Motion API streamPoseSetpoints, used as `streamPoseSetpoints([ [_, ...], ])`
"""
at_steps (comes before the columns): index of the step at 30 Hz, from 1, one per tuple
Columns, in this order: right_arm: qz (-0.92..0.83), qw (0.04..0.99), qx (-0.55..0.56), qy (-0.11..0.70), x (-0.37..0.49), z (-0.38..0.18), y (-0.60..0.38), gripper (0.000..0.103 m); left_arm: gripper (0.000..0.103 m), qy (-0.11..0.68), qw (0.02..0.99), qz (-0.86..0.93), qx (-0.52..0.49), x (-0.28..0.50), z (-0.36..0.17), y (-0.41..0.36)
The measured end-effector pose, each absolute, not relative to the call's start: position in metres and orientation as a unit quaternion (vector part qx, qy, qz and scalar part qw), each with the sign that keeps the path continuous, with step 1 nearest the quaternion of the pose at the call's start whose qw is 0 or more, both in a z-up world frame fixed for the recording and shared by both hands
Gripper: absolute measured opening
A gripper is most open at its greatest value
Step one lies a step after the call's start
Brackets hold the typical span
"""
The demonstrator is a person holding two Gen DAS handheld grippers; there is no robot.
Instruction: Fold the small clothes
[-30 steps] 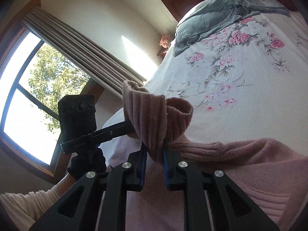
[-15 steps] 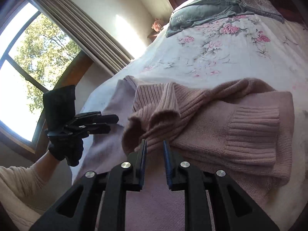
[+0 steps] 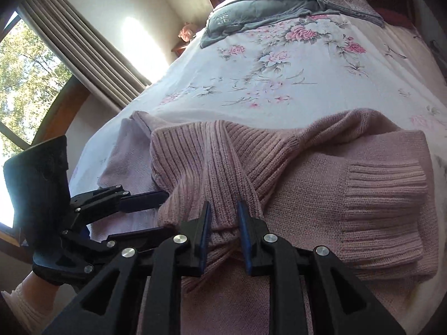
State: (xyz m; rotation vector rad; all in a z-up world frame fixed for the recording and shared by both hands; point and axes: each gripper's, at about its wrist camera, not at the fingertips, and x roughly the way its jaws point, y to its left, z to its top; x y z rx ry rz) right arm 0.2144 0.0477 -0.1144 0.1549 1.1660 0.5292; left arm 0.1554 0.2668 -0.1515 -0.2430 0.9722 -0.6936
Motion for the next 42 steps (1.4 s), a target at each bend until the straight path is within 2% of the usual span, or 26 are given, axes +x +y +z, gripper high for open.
streamPoseSetpoints([
  [4, 0.237, 0.797, 0.090, 0.548, 0.215, -0.126, 0.044, 0.019, 0.052, 0.460, 0.823, -0.310, -0.120, 0.154, -0.155, 0.263],
  [9, 0.253, 0.801, 0.133, 0.526, 0.196, -0.092, 0.023, 0.024, 0.053, 0.465, 0.827, -0.283, -0.143, 0.131, -0.125, 0.276],
  [11, 0.271, 0.810, 0.142, 0.500, 0.170, -0.068, 0.007, 0.028, 0.055, 0.462, 0.834, -0.265, -0.148, 0.105, -0.108, 0.292],
  [13, 0.276, 0.819, 0.141, 0.483, 0.138, -0.051, -0.010, 0.041, 0.060, 0.452, 0.846, -0.245, -0.139, 0.070, -0.094, 0.311],
  [15, 0.266, 0.827, 0.132, 0.477, 0.103, -0.043, -0.027, 0.048, 0.066, 0.454, 0.858, -0.206, -0.123, 0.033, -0.089, 0.333],
  [18, 0.236, 0.835, 0.121, 0.482, 0.054, -0.046, -0.051, 0.048, 0.066, 0.481, 0.858, -0.140, -0.112, -0.019, -0.097, 0.368],
  [23, 0.183, 0.841, 0.091, 0.501, -0.015, -0.062, -0.069, 0.049, 0.065, 0.519, 0.830, -0.084, -0.184, -0.094, -0.123, 0.419],
  [26, 0.184, 0.836, 0.097, 0.508, -0.041, -0.069, -0.071, 0.049, 0.065, 0.537, 0.818, -0.065, -0.194, -0.128, -0.139, 0.429],
  [32, 0.182, 0.833, 0.087, 0.515, -0.073, -0.076, -0.070, 0.050, 0.066, 0.559, 0.798, -0.071, -0.212, -0.163, -0.167, 0.426],
  [42, 0.148, 0.809, 0.108, 0.558, -0.121, -0.113, -0.096, 0.053, 0.067, 0.548, 0.782, -0.099, -0.279, -0.198, -0.171, 0.429],
])
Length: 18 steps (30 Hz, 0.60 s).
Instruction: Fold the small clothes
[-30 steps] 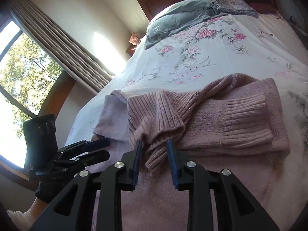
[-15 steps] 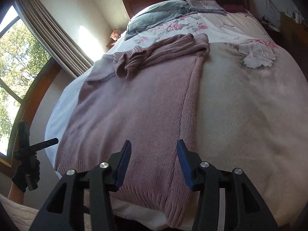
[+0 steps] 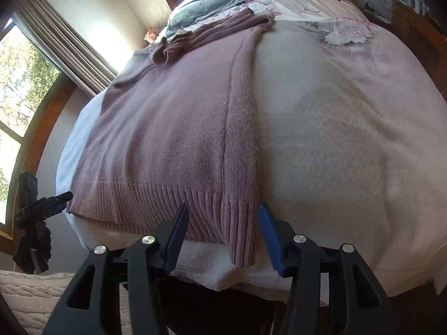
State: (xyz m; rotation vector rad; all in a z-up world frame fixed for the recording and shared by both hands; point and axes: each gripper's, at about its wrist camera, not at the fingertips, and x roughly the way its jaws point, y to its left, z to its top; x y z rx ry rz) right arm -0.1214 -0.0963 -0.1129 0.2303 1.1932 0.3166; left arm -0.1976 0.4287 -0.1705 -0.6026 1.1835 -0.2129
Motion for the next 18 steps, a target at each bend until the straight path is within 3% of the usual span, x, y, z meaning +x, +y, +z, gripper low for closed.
streamPoseSetpoints([
  [6, 0.133, 0.789, 0.153, 0.579, -0.129, -0.150, -0.109, 0.053, 0.064, 0.542, 0.771, -0.112, -0.315, -0.204, -0.176, 0.426],
  [10, 0.134, 0.775, 0.167, 0.594, -0.123, -0.170, -0.109, 0.052, 0.039, 0.544, 0.762, -0.115, -0.332, -0.201, -0.178, 0.429],
  [11, 0.135, 0.773, 0.167, 0.597, -0.123, -0.171, -0.107, 0.050, 0.035, 0.545, 0.759, -0.117, -0.337, -0.201, -0.179, 0.428],
  [15, 0.162, 0.770, 0.165, 0.594, -0.123, -0.169, -0.100, 0.017, 0.018, 0.548, 0.751, -0.131, -0.344, -0.200, -0.182, 0.423],
  [18, 0.179, 0.768, 0.158, 0.595, -0.124, -0.162, -0.097, 0.011, 0.016, 0.544, 0.748, -0.140, -0.354, -0.200, -0.181, 0.420],
])
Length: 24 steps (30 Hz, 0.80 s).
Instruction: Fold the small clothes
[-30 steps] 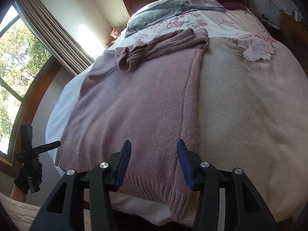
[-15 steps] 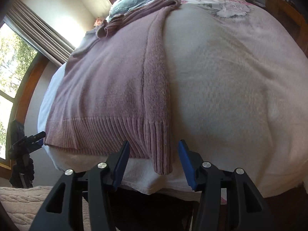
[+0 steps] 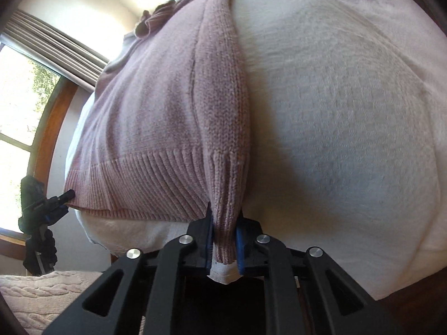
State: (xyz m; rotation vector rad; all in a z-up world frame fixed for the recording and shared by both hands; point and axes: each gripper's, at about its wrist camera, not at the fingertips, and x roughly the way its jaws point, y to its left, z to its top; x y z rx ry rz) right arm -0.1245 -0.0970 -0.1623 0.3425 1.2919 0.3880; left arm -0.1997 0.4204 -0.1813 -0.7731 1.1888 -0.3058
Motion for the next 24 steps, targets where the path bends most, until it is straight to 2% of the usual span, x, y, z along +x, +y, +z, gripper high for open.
streamPoseSetpoints([
  [5, 0.236, 0.762, 0.200, 0.569, -0.127, -0.139, -0.103, 0.010, 0.015, 0.521, 0.746, -0.163, -0.382, -0.201, -0.167, 0.427],
  [15, 0.338, 0.746, 0.370, 0.438, -0.103, -0.071, -0.130, 0.009, 0.015, 0.430, 0.780, -0.224, -0.396, -0.168, -0.098, 0.431],
  [24, 0.313, 0.762, 0.381, 0.421, -0.021, -0.055, -0.147, 0.009, 0.015, 0.387, 0.799, -0.197, -0.417, -0.086, -0.102, 0.470],
])
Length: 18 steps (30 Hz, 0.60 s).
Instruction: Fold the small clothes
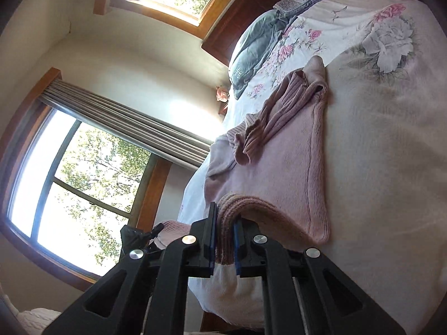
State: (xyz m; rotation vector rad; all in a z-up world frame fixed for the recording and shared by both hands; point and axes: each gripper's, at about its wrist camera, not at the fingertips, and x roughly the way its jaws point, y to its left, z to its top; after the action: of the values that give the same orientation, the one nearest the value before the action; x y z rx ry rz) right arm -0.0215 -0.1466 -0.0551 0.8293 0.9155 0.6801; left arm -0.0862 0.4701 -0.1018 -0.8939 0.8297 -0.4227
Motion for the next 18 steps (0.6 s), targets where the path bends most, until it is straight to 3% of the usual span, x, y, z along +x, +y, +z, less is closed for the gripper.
streamPoseSetpoints([
  [12, 0.252, 0.742, 0.393, 0.482, 0.079, -0.106, -0.146, 0.009, 0.015, 0.442, 0.783, -0.153, -0.410, 0.020, -0.161, 0.469],
  [18, 0.239, 0.722, 0.402, 0.510, 0.100, -0.124, -0.148, 0.015, 0.023, 0.458, 0.761, -0.149, -0.434, 0.041, -0.176, 0.476],
])
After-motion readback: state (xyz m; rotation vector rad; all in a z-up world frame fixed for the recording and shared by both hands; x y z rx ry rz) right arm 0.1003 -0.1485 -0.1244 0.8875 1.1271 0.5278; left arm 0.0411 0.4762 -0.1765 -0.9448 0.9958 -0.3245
